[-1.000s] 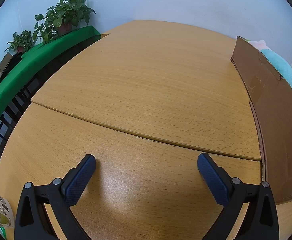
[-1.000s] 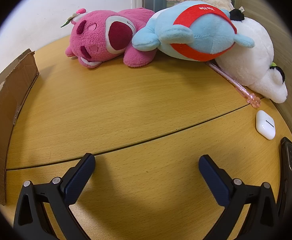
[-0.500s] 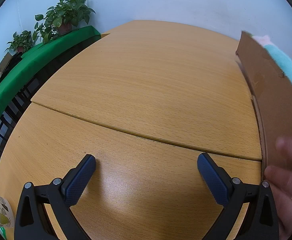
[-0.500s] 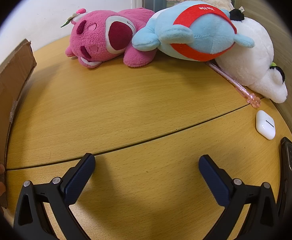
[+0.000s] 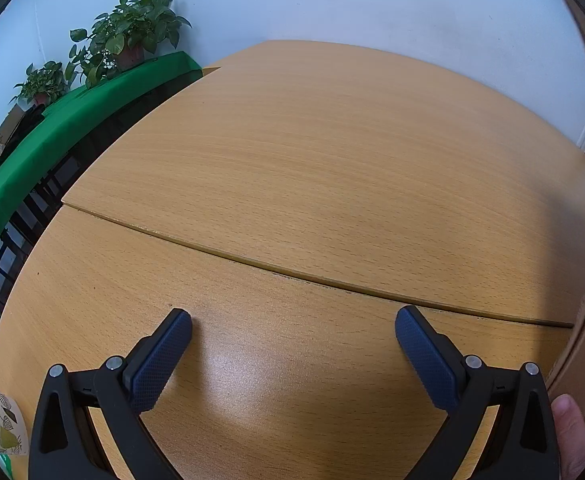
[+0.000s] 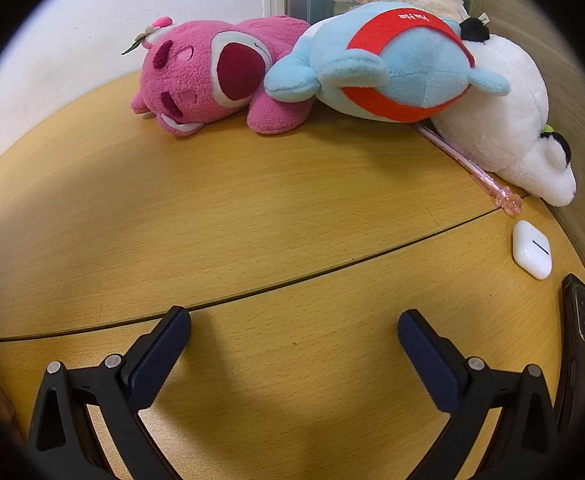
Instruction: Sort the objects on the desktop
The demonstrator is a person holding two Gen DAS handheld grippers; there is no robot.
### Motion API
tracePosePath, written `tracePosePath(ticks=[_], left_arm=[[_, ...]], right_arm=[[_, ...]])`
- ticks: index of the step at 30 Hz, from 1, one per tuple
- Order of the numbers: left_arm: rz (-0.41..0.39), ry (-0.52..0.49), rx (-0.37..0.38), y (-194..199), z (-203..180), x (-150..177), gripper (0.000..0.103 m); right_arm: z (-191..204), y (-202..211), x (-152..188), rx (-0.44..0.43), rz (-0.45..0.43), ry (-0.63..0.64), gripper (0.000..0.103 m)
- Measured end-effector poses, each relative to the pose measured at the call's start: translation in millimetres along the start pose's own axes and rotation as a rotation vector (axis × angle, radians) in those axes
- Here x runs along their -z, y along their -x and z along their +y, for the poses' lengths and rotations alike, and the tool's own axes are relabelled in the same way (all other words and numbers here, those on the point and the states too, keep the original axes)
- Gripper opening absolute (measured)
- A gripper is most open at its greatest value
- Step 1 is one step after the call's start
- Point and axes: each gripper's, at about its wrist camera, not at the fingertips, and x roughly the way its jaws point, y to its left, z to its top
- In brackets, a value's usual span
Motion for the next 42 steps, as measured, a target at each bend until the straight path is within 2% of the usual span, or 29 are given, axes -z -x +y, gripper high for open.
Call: tracePosePath(ticks=[42], left_arm=[[0.000, -0.007, 0.005, 0.2, 1.0, -1.2, 0.103]], right_arm=[[-2.4, -1.3, 1.6, -0.001, -0.001, -0.001, 0.103]])
